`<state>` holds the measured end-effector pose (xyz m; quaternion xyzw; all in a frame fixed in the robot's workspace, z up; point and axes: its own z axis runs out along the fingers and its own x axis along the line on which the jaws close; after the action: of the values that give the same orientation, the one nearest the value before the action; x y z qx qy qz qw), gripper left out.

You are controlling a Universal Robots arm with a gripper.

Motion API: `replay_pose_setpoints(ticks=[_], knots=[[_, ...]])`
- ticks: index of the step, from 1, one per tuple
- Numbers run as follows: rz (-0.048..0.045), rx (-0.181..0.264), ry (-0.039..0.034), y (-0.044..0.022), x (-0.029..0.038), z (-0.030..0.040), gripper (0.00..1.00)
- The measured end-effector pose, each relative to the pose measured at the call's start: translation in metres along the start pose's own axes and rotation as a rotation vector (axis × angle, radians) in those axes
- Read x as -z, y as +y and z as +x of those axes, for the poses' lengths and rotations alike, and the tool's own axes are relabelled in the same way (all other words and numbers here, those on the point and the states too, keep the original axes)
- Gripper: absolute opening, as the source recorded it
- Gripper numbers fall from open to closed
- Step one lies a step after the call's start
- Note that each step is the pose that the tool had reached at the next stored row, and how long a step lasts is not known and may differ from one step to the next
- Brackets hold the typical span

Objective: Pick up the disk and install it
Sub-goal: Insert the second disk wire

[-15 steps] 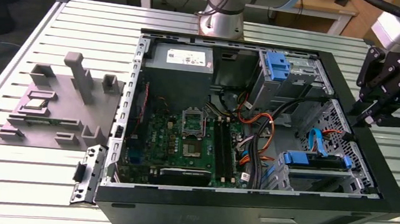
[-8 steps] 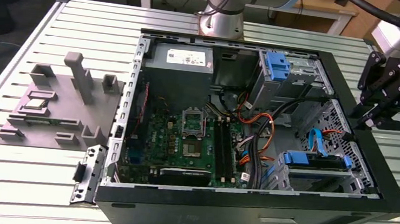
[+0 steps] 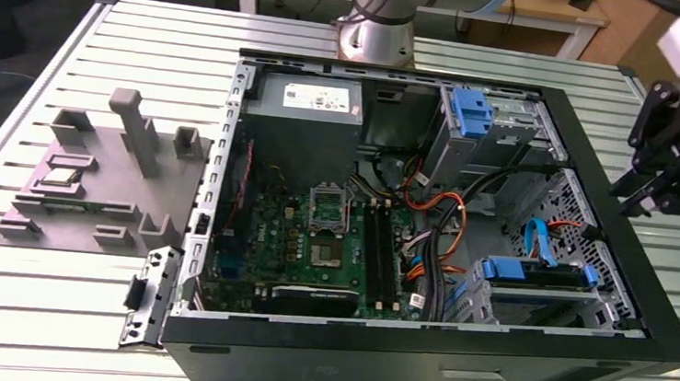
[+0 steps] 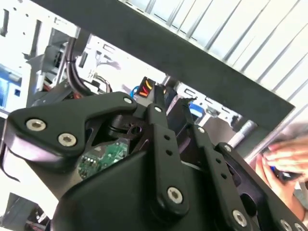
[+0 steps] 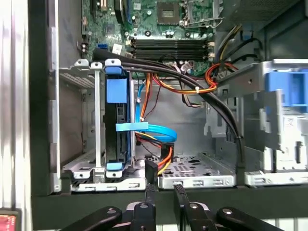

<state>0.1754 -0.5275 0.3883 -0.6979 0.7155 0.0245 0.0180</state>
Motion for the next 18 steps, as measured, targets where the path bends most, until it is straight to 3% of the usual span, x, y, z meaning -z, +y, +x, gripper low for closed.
replay_pose_setpoints(ticks=[2,18], knots=[[0.0001,-0.001,0.0002,0.0001,0.0072,-0.0004,0.29],[0.0001,-0.001,-0.0001,0.0001,0.0093,-0.0005,0.29]])
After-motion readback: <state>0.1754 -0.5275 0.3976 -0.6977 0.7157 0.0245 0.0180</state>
